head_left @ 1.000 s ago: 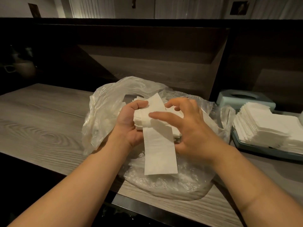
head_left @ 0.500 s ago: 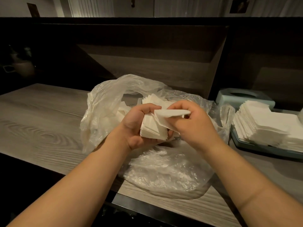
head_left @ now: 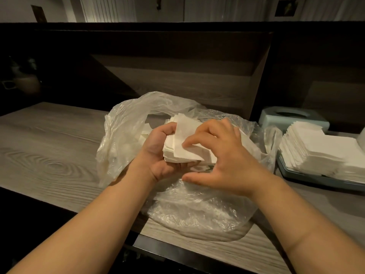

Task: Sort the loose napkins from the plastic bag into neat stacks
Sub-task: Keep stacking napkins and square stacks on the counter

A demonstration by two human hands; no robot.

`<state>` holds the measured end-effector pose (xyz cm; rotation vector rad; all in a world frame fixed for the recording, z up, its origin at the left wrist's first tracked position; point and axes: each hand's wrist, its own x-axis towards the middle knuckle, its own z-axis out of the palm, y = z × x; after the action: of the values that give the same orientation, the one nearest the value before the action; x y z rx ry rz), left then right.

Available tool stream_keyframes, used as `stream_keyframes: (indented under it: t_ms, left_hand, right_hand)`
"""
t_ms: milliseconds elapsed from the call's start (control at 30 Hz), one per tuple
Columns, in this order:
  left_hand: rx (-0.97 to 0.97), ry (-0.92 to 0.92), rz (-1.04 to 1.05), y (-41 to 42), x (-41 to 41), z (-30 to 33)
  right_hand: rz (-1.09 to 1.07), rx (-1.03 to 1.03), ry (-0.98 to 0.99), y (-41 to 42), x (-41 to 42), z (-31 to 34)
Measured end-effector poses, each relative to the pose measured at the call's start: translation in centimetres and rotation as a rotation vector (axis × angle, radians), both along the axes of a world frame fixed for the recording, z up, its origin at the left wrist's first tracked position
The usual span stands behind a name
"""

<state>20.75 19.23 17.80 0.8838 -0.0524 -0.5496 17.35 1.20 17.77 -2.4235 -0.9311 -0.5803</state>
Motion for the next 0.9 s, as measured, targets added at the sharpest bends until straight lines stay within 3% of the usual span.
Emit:
stream_keyframes:
  t_ms: [167,300,333,533,667,900]
  left_hand:
    - [0.005,0.033,0.005,-0.1,-0.2,0.4]
    - [-0.051,0.101,0.032,-0.2,-0.3,0.4]
    - [-0.037,0.077,0.017,-0.2,-0.3,0.3]
    - [0.163,-0.184,-0.119,-0.2,-1.1,-0.5]
    - [0.132,-0.229,-0.210,-0.2,-1.0,-0.9]
    - [0.086,-0.307,-0.340,-0.9,-2.1,-0.1]
  right_hand:
    - [0.027,0.244,-0.130,0.3,0.3,-0.1]
    - [0.318,0.876,0.376,-0.6,-0.4,1.9]
    - [0.327,0.950,0.481,-0.9,-0.4,2.3]
    - [-0.024,0.758,0.551,-0.1,-0.6,2.4]
    - [-0.077,0.811,0.561,0.4,-0.8,2.0]
    - [-0.151,0.726,0.422,0.1,-0.6,1.4]
